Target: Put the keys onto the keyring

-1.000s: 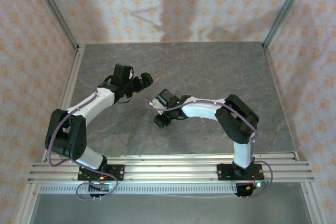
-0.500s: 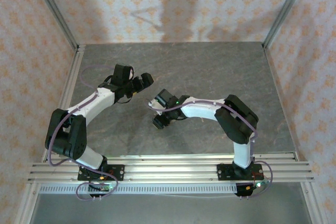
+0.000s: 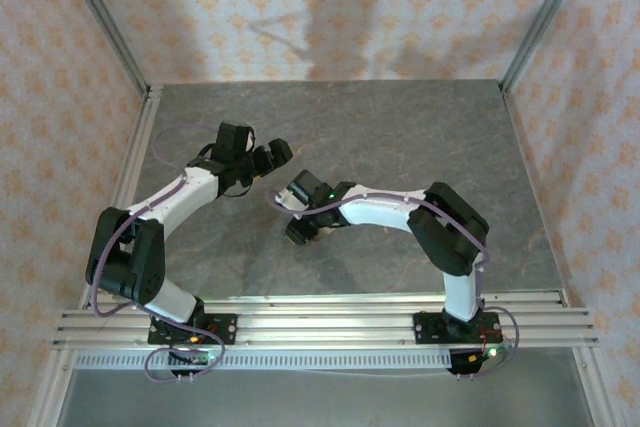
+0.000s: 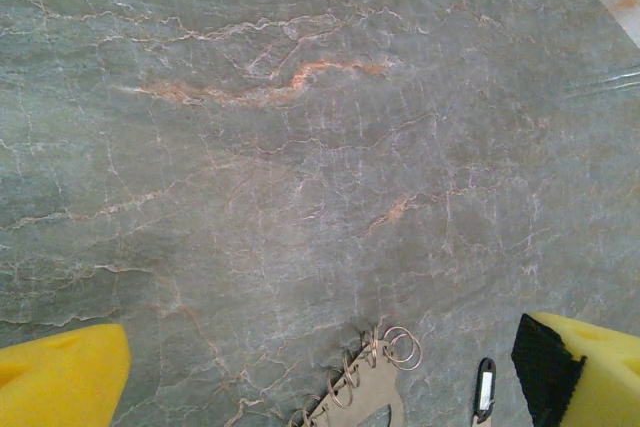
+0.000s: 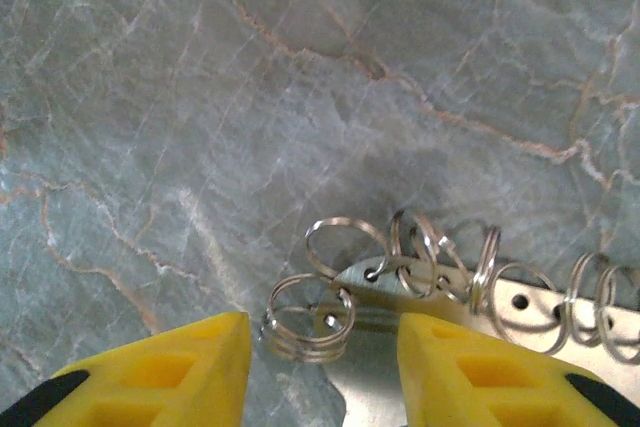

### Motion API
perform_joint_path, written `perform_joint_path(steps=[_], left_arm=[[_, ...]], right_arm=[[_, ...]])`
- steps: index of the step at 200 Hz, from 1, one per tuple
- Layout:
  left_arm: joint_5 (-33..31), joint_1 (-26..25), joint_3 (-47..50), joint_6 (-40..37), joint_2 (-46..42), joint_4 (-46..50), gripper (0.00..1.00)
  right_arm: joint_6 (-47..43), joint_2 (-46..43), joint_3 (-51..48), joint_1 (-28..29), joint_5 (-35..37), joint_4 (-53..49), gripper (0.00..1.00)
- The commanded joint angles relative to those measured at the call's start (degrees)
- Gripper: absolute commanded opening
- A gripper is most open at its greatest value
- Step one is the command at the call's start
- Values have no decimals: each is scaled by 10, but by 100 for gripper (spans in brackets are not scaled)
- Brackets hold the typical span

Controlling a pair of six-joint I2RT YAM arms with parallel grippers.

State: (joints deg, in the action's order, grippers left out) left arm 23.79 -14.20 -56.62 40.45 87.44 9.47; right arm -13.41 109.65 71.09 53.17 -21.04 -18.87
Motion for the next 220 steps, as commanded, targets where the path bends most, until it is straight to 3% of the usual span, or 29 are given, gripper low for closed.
perform_joint_path(steps=[1, 44, 114, 157, 220], left_arm=[[7, 6, -8, -12, -1, -14, 100], [9, 7, -10, -12, -1, -13, 100], [10, 9, -12, -11, -1, -14, 100], [7, 10, -12, -14, -9, -6, 100], [10, 14, -12, -16, -15, -7, 100]], right_arm=[[-13, 16, 18, 2, 25, -8, 40], [-21, 33, 32, 2, 13, -15, 33], [-15, 51, 65, 0, 37, -10, 0], [14, 54, 109, -26, -3, -6, 0], [66, 0, 76, -66, -73, 39, 0]])
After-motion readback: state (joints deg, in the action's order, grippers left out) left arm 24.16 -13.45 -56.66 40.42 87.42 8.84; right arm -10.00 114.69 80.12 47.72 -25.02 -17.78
